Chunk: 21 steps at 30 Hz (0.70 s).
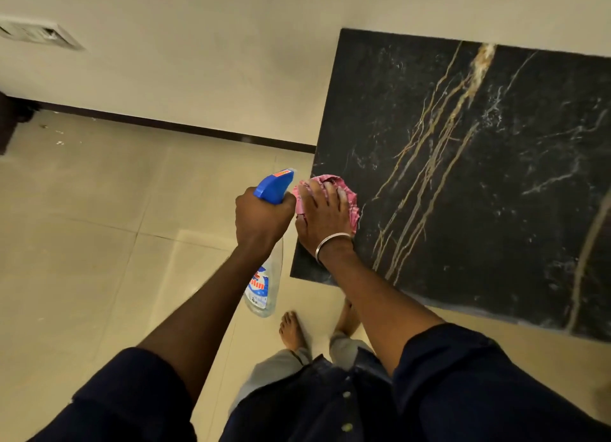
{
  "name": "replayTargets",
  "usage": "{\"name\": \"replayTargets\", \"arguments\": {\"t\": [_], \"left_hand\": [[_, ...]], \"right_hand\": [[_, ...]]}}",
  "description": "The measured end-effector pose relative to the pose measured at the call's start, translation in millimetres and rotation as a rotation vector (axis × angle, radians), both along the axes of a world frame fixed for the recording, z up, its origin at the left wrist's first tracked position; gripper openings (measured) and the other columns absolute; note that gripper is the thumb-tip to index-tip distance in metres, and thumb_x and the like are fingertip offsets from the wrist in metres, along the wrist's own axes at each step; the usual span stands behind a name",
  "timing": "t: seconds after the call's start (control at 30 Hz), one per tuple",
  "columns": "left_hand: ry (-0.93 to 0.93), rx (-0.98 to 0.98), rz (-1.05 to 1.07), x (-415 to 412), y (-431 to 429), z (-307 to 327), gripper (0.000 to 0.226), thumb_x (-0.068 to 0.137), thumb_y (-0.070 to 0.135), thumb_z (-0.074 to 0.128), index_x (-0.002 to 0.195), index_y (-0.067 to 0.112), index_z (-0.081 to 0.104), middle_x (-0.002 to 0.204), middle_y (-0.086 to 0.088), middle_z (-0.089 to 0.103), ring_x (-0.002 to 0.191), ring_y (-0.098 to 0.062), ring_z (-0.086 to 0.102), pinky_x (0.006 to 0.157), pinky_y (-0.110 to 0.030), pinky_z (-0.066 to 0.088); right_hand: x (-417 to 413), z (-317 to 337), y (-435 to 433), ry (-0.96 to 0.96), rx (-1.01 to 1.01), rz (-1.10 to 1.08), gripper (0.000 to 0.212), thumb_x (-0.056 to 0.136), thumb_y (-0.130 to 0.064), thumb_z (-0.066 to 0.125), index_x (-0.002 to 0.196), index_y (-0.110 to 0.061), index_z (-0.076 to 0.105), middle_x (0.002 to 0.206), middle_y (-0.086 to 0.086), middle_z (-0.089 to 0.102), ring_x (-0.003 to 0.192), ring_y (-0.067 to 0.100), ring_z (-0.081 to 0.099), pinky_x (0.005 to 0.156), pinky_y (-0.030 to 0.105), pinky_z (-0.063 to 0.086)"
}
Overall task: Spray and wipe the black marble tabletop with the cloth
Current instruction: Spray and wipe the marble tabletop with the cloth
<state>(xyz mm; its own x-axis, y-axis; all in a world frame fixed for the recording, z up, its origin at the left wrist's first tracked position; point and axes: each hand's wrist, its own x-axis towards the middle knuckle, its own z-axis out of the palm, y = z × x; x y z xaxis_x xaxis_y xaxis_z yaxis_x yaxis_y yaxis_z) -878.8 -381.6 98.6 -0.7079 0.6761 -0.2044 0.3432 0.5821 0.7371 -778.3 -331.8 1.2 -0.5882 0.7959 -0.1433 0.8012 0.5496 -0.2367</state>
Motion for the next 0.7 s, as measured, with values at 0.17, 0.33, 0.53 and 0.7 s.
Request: {"name": "replayTargets", "arguments": {"t": [0.17,0.33,0.53,0.7], "left_hand": [[-0.034,-0.019,-0.008,7.0,-38.1,-4.6,0.019,0.083,0.024,0.066,0.086,0.011,0.055,0.060,0.003,0.045,0.052,-0.010,0.044,0.054,-0.014,0.036],[-0.018,-0.015,-0.064,9.4,-72.5,-8.0,0.018,0.082,0.024,0.067,0.081,0.010,0.055,0.058,0.004,0.043,0.050,-0.009,0.042,0.052,-0.013,0.035],[-0.034,-0.026,-0.142,18.8,-97.3,-19.0,0.024,0.084,0.031,0.069,0.086,0.009,0.059,0.058,0.002,0.047,0.050,-0.012,0.045,0.054,-0.017,0.037],[-0.048,-0.021,-0.234,45.4,-91.4,-15.7,0.020,0.083,0.028,0.068,0.080,0.010,0.059,0.056,0.001,0.048,0.049,-0.011,0.046,0.053,-0.019,0.040]], "right_hand": [[13.4,-2.6,-60.0,0.026,0.016,-0.016,0.064,0.090,-0.038,0.049,0.147,-0.018,0.029,0.150,0.011,0.038,0.137,0.037,0.035,0.116,0.054,0.021],[19.2,-4.6,-113.4,0.067,0.030,-0.063,0.068,0.085,-0.036,0.053,0.144,-0.018,0.026,0.148,0.010,0.041,0.135,0.036,0.037,0.116,0.053,0.023],[24.9,-5.7,-120.4,0.061,0.024,-0.040,0.059,0.091,-0.038,0.051,0.145,-0.020,0.036,0.148,0.007,0.040,0.136,0.033,0.037,0.116,0.051,0.021],[70.1,-3.9,-113.9,0.079,0.036,-0.110,0.055,0.090,-0.037,0.053,0.142,-0.025,0.040,0.146,0.006,0.044,0.136,0.033,0.039,0.115,0.053,0.025]]}}
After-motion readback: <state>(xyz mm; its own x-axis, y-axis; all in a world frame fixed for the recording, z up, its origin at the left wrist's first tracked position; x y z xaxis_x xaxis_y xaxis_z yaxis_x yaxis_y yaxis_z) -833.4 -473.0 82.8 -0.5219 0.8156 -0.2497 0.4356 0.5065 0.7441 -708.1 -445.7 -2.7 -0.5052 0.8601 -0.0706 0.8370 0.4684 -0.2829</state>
